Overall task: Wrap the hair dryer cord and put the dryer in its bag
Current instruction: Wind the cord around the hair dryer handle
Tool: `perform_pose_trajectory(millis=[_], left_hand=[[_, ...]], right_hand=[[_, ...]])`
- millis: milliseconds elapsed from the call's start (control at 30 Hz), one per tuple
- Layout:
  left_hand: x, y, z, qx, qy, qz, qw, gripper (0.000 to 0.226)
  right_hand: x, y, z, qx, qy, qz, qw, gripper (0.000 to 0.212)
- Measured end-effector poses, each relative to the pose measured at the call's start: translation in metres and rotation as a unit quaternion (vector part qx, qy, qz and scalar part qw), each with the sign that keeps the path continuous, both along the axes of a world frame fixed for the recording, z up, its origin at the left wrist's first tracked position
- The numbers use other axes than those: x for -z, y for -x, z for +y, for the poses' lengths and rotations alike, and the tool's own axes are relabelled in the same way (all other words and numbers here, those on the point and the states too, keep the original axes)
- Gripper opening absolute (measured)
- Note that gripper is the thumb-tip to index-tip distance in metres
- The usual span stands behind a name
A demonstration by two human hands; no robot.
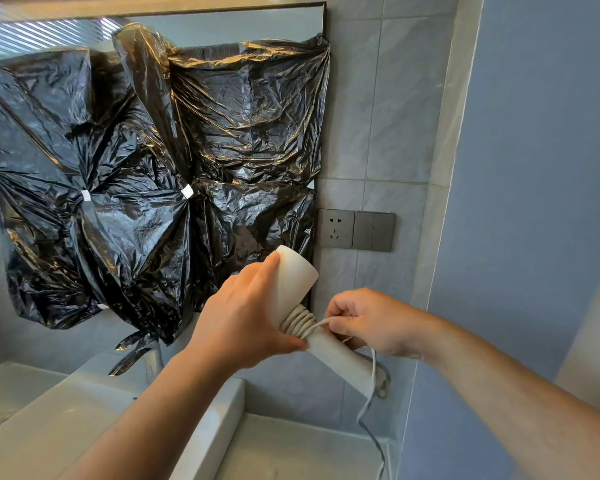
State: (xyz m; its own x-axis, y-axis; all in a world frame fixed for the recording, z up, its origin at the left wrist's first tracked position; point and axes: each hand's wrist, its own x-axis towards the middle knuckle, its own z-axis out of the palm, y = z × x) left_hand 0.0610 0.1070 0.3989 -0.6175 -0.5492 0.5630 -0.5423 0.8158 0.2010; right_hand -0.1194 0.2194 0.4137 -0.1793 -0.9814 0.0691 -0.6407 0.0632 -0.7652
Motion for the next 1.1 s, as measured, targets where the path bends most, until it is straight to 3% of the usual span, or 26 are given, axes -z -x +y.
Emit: perform_pose_trajectory(millis=[100,333,500,600,733,900,967,1000,1067,1100], left_hand=[[0.0,0.001,0.002,-0.018,0.076,-0.003,0.997,0.135],[-0.002,-0.004,-0.004,-0.005,0.133,0.021,0.991,0.135],[-0.002,-0.005,-0.008,0.014,0.161,0.048,0.986,0.135],[0.004,-0.006,-0.013,0.041,0.112,0.073,0.99,0.139],[0.01,-0.009,-0.013,0.095,-0.021,0.129,0.987,0.14],[0.018,-0.009,-0.016,0.125,-0.153,0.191,0.961,0.147],[0.025,-0.007,-0.018,0.149,-0.209,0.246,0.935,0.145],[0.027,-0.006,-0.02,0.168,-0.243,0.282,0.912,0.142],[0.029,-0.003,-0.019,0.203,-0.307,0.35,0.862,0.121],[0.03,0.0,-0.016,0.21,-0.321,0.372,0.846,0.103]], right_hand=[[-0.002,0.001,-0.005,0.047,0.001,0.047,0.998,0.02],[-0.003,0.005,-0.002,0.054,0.034,0.121,0.991,0.019],[0.007,0.007,-0.006,0.0,0.013,-0.023,1.0,0.013],[0.011,0.002,-0.003,-0.024,-0.026,-0.088,0.995,0.023],[0.009,0.0,0.001,-0.067,-0.038,-0.213,0.974,0.025],[0.007,-0.002,0.004,-0.076,-0.039,-0.272,0.959,0.033],[0.009,-0.003,0.003,-0.054,-0.023,-0.335,0.94,0.021],[0.013,-0.004,0.002,-0.05,-0.012,-0.403,0.914,0.014],[0.025,-0.008,-0.001,-0.058,0.033,-0.502,0.862,0.027],[0.03,-0.011,-0.004,-0.051,0.06,-0.498,0.864,0.03]])
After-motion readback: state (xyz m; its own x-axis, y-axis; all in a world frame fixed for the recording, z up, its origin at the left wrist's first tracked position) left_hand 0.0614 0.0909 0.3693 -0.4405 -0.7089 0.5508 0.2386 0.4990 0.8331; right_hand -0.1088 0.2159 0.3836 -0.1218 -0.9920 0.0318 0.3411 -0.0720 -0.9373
